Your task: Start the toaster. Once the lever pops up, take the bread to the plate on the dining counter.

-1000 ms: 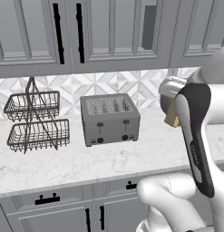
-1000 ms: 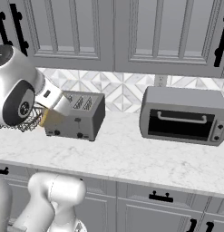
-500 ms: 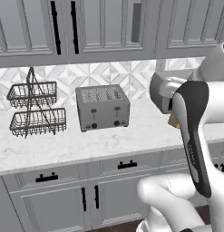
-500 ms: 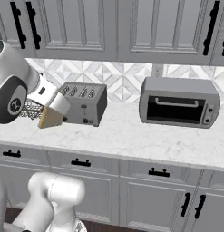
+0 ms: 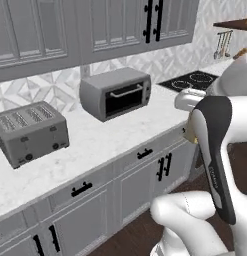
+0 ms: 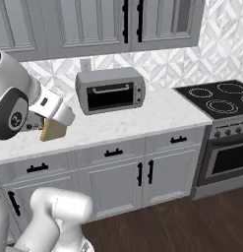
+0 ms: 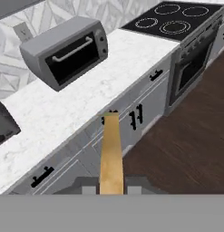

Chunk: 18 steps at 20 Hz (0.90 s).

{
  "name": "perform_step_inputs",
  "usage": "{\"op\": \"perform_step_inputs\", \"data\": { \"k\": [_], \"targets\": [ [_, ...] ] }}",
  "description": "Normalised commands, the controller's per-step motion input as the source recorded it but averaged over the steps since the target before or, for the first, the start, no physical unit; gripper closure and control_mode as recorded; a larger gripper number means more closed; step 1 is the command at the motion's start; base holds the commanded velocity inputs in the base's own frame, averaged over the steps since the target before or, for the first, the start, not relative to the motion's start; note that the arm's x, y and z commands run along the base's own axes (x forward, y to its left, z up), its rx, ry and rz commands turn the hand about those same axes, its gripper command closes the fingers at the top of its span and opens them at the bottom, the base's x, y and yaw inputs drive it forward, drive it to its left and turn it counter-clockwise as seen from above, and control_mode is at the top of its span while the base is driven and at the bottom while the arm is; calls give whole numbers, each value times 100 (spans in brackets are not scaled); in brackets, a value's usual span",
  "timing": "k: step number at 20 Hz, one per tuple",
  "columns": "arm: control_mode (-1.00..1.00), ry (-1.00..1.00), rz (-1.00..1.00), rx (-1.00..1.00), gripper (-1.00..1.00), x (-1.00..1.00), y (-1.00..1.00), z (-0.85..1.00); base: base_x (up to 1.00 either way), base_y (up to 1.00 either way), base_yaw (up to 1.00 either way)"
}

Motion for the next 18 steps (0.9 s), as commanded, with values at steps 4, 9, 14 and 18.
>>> {"op": "perform_step_inputs", "data": {
  "k": [4,9,14,18],
  "targets": [
    [100,0,0,0,100,0,0,0,0,-45,-83],
    [100,0,0,0,100,0,0,0,0,-63,-79],
    [100,0,0,0,100,0,0,0,5,-72,-72],
    [100,0,0,0,100,0,0,0,35,-67,-61]
  ]
}}
